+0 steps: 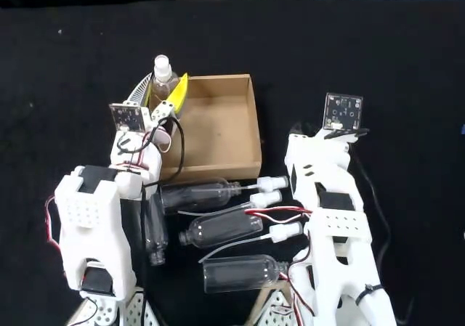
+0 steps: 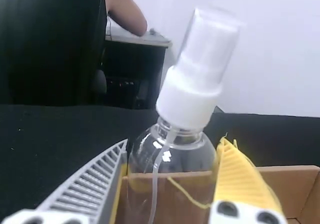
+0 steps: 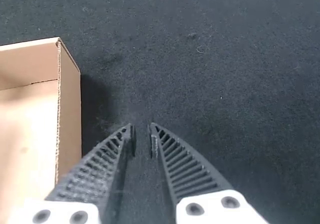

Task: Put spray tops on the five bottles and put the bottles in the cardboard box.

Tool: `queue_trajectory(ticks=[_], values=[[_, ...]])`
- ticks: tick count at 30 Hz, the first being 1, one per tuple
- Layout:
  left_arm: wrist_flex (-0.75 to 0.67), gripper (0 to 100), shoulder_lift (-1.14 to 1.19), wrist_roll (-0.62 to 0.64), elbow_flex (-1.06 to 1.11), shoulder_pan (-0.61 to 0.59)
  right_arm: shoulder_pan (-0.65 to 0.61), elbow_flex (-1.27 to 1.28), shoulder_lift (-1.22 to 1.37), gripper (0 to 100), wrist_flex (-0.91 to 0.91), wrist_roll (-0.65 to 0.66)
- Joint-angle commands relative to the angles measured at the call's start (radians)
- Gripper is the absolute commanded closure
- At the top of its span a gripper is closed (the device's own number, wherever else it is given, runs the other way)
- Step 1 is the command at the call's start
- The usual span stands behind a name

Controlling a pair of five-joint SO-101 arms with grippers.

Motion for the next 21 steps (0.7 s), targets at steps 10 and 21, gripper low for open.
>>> queue_trajectory(ticks=[10, 21], values=[[0.187, 62, -0.144, 0.000, -0.010, -0.016, 0.025, -0.010, -0.030, 95.6, -0.031, 0.002], [0.261, 62, -0.364, 0.000, 0.059, -0.013, 0.025, -0.010, -0.030, 95.6, -0.031, 0.002]])
